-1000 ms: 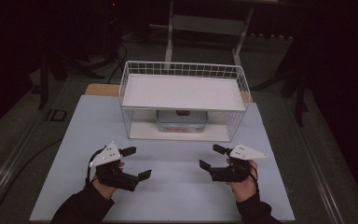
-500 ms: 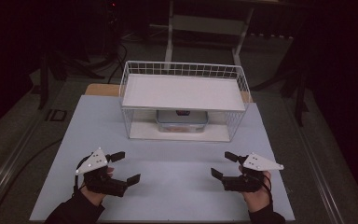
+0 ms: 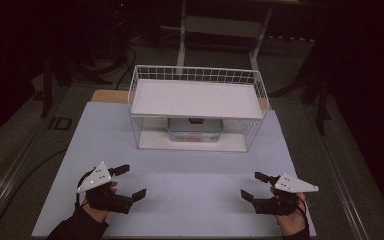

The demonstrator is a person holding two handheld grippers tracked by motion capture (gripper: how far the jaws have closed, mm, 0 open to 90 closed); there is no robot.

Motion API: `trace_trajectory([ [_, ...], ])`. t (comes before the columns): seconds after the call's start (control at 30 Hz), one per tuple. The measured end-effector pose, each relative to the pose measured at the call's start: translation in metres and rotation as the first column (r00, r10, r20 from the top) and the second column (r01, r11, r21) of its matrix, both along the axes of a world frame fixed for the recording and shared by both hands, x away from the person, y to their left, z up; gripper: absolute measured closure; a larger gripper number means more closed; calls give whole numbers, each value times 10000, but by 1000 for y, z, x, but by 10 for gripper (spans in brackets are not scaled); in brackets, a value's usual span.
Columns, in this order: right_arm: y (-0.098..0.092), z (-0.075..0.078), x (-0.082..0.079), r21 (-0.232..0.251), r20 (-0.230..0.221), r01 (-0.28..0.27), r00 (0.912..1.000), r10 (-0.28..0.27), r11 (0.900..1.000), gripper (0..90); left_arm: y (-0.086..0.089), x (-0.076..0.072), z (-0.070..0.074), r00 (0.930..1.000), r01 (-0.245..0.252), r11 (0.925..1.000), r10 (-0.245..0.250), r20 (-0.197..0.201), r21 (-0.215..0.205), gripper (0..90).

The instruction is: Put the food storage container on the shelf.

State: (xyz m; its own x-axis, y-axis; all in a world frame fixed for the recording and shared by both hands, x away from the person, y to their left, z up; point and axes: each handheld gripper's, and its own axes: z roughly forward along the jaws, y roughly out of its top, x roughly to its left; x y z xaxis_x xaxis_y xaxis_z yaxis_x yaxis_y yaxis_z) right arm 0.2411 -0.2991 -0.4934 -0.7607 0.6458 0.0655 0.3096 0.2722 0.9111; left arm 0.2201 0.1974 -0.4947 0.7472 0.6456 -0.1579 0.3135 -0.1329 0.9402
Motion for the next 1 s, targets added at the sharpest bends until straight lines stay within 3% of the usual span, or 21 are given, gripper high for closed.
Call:
trace_trajectory([
  [0.1, -3, -4, -1, -224, -143, -82, 9999, 79, 9997, 160, 2, -1, -2, 9999, 120, 9999, -120, -64, -50, 2],
  [0.3, -5, -14, 4, -292, -650, -186, 9977, 167, 9994, 166, 2, -3, -6, 9998, 121, 9995, -125, 153, 309, 2],
  [0.37, -3, -16, 5, -506, -737, -227, 9971, 189, 9985, 166, 2, -2, -7, 9999, 107, 9994, -110, 90, 327, 2],
  [0.5, -3, -20, 8, -474, -920, -125, 9957, 81, 9988, 167, 2, 0, -11, 10000, 63, 9992, -61, -51, 397, 2],
  [0.67, -4, -20, 9, -532, -898, -11, 9960, -37, 9986, 169, 2, 2, -14, 9994, 149, 9996, -141, -326, 234, 2],
  [0.8, -3, -21, 9, -529, -881, -8, 9961, -38, 9986, 170, -1, 1, -15, 9996, 130, 9991, -120, -248, 404, 2],
  [1.0, -1, -21, 10, -494, -881, -35, 9961, -9, 9988, 170, 0, 0, -15, 9997, 130, 9996, -125, -212, 251, 2],
])
